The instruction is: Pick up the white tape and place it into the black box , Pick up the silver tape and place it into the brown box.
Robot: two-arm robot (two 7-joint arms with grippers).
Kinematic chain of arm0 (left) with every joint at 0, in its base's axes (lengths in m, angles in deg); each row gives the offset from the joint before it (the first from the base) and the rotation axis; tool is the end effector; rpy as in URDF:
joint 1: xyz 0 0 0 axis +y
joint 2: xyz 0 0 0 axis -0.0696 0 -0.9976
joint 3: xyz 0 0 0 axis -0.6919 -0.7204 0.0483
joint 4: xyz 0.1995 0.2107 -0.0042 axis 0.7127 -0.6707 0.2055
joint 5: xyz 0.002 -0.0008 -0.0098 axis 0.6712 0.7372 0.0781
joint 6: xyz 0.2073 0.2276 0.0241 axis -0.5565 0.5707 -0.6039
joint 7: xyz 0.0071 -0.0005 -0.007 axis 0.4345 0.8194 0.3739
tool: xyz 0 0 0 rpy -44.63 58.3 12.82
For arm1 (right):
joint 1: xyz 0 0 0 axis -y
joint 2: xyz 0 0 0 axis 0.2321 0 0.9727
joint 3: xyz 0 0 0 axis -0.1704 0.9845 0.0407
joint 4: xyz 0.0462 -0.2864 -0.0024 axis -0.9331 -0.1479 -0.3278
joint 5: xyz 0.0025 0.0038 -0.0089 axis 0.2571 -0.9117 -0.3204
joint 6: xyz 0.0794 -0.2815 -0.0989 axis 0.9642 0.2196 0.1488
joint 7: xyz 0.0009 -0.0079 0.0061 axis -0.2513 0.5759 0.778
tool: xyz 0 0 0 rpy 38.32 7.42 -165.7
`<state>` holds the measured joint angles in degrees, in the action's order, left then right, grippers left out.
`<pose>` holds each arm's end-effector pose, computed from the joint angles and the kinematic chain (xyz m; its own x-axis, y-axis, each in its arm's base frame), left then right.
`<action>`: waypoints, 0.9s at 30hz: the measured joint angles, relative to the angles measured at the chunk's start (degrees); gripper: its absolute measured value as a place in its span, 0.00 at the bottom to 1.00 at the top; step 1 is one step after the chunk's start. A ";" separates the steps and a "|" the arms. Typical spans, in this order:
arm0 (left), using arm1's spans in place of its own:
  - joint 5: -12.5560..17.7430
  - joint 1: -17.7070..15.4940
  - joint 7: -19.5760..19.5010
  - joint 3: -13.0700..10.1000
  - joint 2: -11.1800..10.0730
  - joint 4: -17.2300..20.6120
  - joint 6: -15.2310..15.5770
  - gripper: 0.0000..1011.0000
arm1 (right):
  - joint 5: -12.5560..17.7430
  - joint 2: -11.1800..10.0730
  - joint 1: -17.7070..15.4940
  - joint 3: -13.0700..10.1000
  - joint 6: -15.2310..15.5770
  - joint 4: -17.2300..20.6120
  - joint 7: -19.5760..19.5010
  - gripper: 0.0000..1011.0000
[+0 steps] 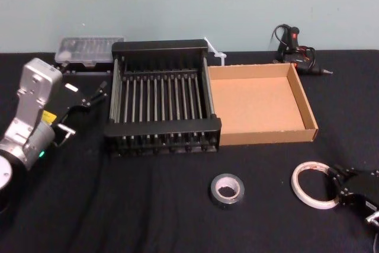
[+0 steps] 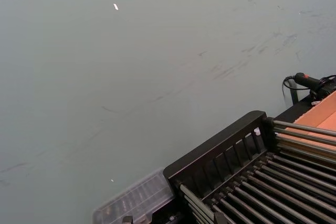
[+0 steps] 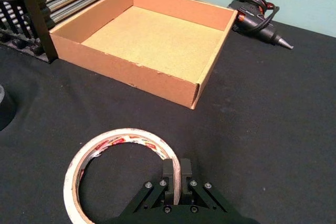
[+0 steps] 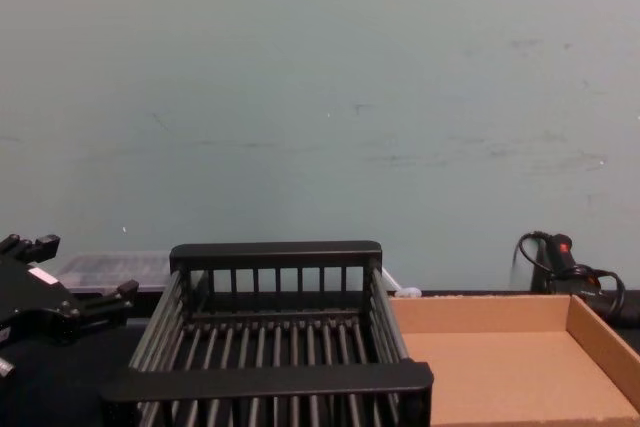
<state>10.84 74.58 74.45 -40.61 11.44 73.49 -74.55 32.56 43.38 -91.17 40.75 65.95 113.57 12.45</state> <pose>0.3581 0.0827 -0.3023 0.2922 0.8803 0.3738 -0.9553 0.2872 0.0705 0.2527 -0.1200 -0.3171 0.4505 -0.8873 0.0991 0.8239 0.3704 -0.4289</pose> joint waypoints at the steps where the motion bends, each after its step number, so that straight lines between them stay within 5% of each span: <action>1: 0.00 0.00 0.00 0.00 0.00 0.00 0.00 0.99 | -0.16 0.13 -0.14 -0.24 -0.12 0.00 0.30 0.08; 27: 0.00 0.00 0.00 0.00 0.00 0.00 0.00 0.99 | -2.69 4.66 -1.75 -4.39 -6.96 2.67 3.62 0.08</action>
<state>10.84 74.58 74.45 -40.61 11.44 73.50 -74.55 29.87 48.03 -92.92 36.36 59.00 116.25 16.07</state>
